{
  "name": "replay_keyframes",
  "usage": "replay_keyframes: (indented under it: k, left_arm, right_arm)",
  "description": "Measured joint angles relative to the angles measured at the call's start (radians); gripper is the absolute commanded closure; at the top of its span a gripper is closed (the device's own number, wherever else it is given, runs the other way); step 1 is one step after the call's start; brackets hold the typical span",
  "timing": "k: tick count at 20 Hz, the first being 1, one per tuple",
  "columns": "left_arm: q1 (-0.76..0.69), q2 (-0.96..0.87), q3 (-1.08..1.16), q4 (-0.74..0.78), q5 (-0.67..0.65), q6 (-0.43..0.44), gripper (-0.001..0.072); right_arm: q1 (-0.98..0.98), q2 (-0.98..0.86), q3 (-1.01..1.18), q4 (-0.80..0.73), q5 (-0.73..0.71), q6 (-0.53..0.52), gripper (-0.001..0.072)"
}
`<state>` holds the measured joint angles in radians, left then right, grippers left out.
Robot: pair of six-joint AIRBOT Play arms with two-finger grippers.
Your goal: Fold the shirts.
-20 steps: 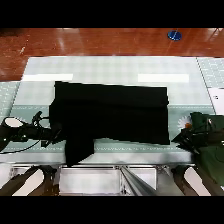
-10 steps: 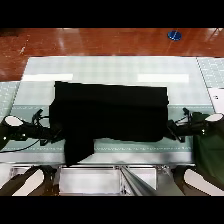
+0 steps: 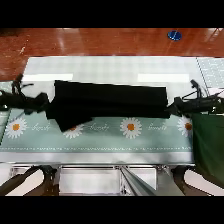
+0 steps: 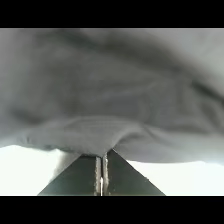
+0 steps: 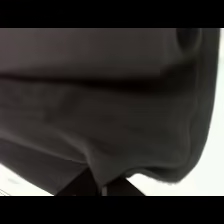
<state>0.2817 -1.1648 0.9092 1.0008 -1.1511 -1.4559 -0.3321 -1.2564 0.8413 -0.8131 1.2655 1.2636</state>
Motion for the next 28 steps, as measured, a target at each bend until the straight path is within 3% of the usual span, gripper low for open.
replay_keyframes:
  k: [5,11,12,13,14,15,18,22,25,28]
  left_arm:
    - [-0.082,-0.256,0.312,-0.011,0.000,-0.015,0.0687]
    - [-0.145,-0.585,0.634,0.053,-0.101,-0.119,0.0684]
    - [-0.150,-0.624,0.659,0.059,-0.125,-0.125,0.0665]
    - [-0.154,-0.659,0.677,0.065,-0.143,-0.134,0.0600]
    - [-0.157,-0.686,0.692,0.070,-0.160,-0.138,0.0386]
    - [-0.159,-0.706,0.704,0.073,-0.169,-0.142,0.0204]
    - [-0.149,-0.733,0.777,0.097,-0.228,-0.138,0.0202]
    - [-0.098,-0.657,0.901,0.291,-0.286,-0.172,0.0203]
    - [-0.073,-0.510,0.886,0.394,-0.206,-0.229,0.0202]
    - [-0.124,-0.330,0.703,0.418,-0.063,-0.274,0.0202]
  right_arm:
    - [0.008,-0.122,0.143,0.071,-0.053,-0.002,0.0691]
    - [0.011,-0.297,0.278,0.127,-0.105,0.000,0.0687]
    - [0.011,-0.321,0.288,0.142,-0.118,0.000,0.0642]
    - [0.011,-0.345,0.296,0.152,-0.134,0.002,0.0452]
    - [0.011,-0.365,0.302,0.159,-0.151,0.004,0.0299]
    - [0.011,-0.382,0.306,0.166,-0.166,0.004,0.0295]
    - [-0.023,-0.403,0.345,0.171,-0.142,0.005,0.0296]
    - [-0.151,-0.341,0.391,0.074,-0.047,0.027,0.0296]
    - [-0.218,-0.260,0.316,-0.029,-0.065,0.068,0.0296]
    - [-0.217,-0.237,0.209,-0.008,-0.148,0.063,0.0293]
